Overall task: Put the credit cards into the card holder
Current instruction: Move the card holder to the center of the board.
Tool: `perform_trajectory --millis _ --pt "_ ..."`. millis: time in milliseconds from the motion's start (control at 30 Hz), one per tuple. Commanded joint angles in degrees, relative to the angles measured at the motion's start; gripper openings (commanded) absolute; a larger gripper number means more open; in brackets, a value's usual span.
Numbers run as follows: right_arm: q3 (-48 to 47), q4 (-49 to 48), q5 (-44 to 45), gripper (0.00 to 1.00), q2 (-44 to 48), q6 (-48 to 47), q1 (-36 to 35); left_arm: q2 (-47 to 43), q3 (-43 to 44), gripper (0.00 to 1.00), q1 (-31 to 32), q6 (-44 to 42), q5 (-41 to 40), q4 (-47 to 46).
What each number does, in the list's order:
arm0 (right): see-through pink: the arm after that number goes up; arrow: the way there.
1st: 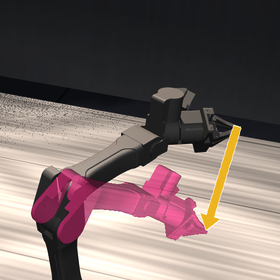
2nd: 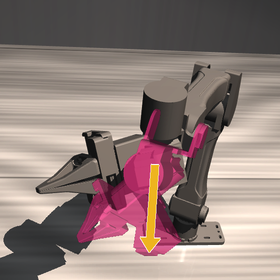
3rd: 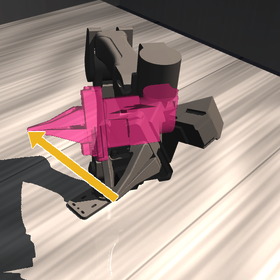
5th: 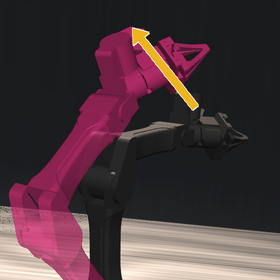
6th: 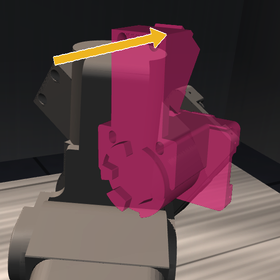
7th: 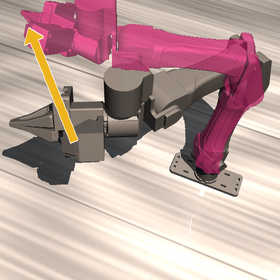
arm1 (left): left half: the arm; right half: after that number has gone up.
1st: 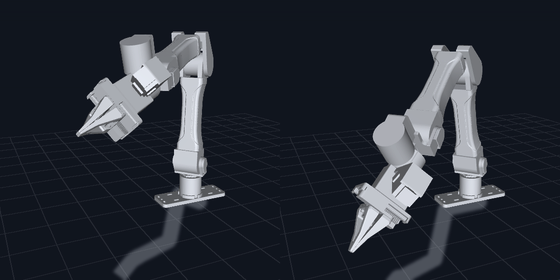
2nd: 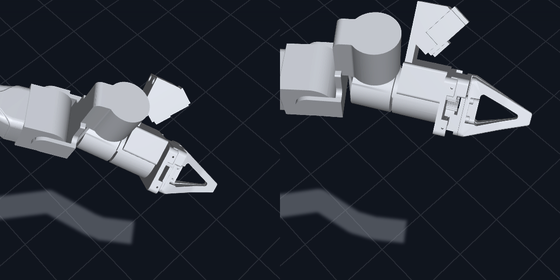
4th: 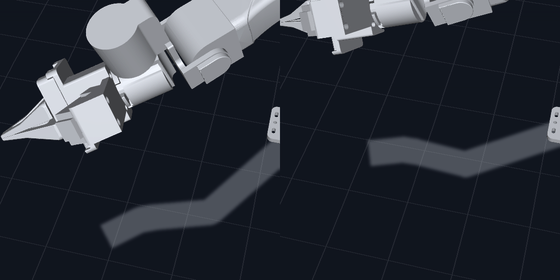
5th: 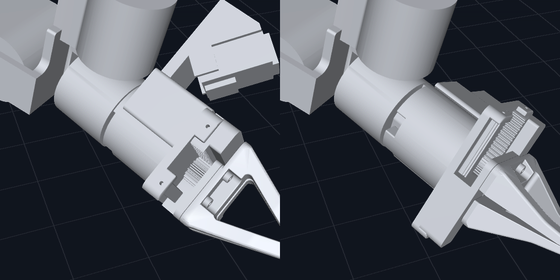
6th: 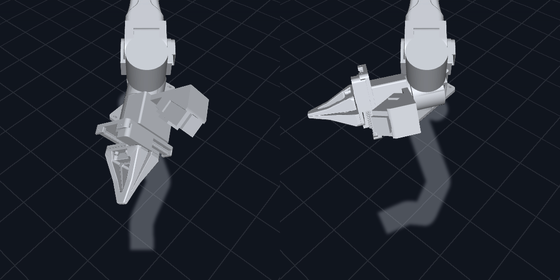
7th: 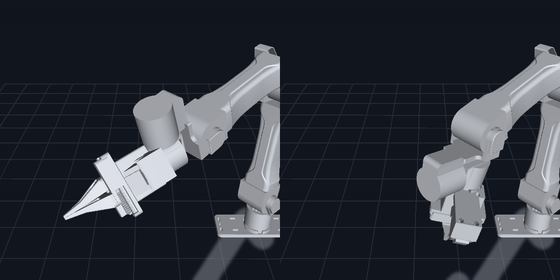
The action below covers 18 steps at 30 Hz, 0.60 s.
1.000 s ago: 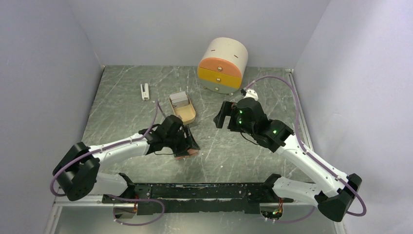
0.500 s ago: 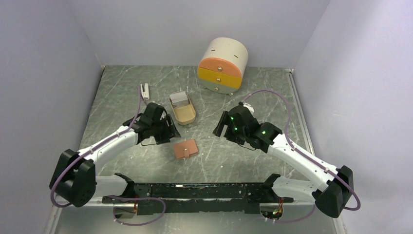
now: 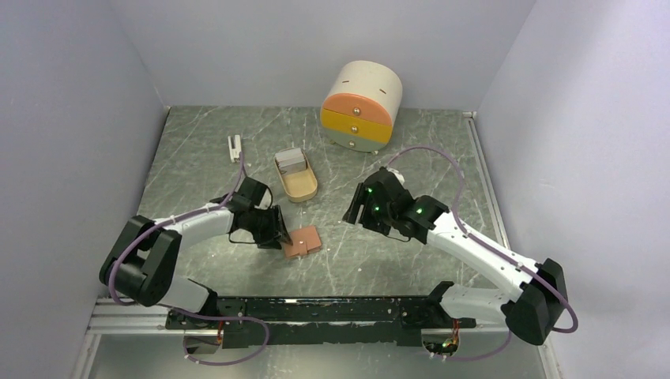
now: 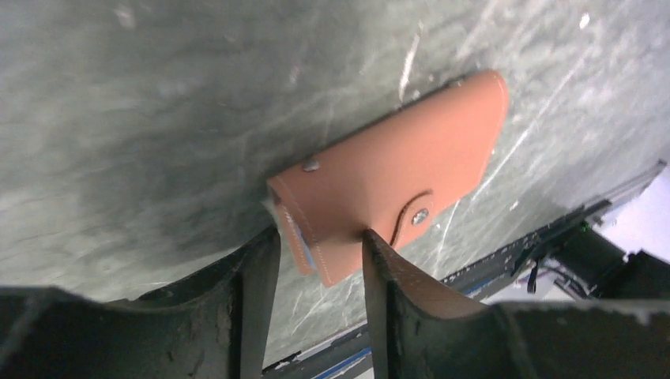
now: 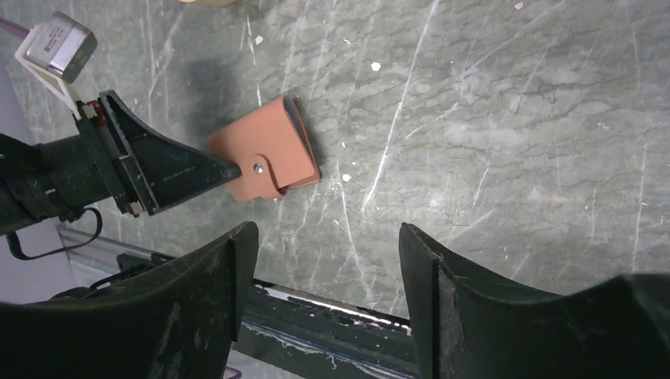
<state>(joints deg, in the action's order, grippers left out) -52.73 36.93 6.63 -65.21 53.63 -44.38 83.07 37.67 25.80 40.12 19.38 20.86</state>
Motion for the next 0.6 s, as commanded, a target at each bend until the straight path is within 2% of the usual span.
perform_trajectory --millis 0,100,200,300,367,467,567 --pt "-0.37 -0.95 -1.64 0.69 -1.83 1.50 -0.61 -1.15 -3.20 0.46 3.16 3.94 9.38 -8.38" --pt "-0.68 -0.75 -1.82 0.67 -3.65 2.11 -0.90 -0.25 -3.69 0.45 8.96 8.82 10.41 -13.46" --pt "-0.62 -0.67 -1.44 0.66 -4.81 3.02 -1.31 2.56 -3.83 0.45 14.30 14.61 14.15 -22.67" --pt "-0.87 -0.16 -0.88 0.65 -5.65 3.49 -1.61 2.21 -4.15 0.44 16.36 18.56 15.48 -28.16" --pt "-1.05 0.09 0.05 0.65 -6.03 3.90 -2.04 -0.30 -4.33 0.45 16.19 19.15 14.26 -27.44" --pt "-1.13 0.05 0.95 0.63 -7.05 5.01 -2.64 -4.08 -3.44 0.48 14.88 17.46 10.24 -20.85" --pt "-2.17 1.00 2.52 0.58 -9.71 6.75 -3.42 -7.46 -4.64 0.49 11.34 16.34 8.09 -16.31"
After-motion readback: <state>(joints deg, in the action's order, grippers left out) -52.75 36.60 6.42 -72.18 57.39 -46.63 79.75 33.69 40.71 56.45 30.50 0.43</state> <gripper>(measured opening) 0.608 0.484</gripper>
